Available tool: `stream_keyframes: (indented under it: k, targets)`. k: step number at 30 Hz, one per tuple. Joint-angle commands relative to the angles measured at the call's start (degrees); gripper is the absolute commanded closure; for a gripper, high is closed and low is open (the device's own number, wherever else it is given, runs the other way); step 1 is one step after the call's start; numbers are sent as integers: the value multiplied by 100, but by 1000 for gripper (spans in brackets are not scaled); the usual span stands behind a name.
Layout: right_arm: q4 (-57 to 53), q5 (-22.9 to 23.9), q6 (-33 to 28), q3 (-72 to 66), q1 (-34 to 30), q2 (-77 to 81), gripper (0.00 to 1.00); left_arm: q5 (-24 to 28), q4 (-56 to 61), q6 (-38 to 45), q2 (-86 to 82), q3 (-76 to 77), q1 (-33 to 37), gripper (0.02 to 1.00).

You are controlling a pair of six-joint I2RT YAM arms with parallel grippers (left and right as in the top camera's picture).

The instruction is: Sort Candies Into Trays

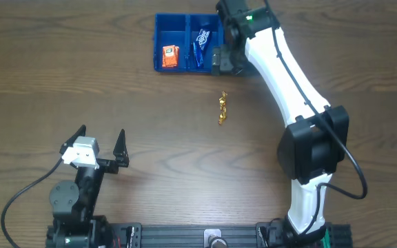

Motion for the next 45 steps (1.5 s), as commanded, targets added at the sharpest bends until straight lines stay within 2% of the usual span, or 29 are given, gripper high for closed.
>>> stream_keyframes:
  k: [1,5,10,19,25,37,45]
  targets:
    - [-236,-573,341,-409,282,-46,3,98,-181,85,-33,-116,17,20]
    - [-192,-782,402,-999,505,-46,1,98,-181,83,-33,-116,17,20]
    - [79,-782,772,-1808,693,-46,3,98,-181,85,-33,-116,17,20]
    - [1296,-903,769,-2719,691,-46,9,98,-181,83,-33,-116,17,20]
    - [1821,-605,772,-2846,658,-46,25,98,-181,83,-33,-116,17,23]
    - [1969,-79,774,-2846,533,-46,38,98,-181,85,-33,-116,17,20]
    - [2133,-72,774,-2944,535,-42,161,98,-184,85,-33,-116,17,20]
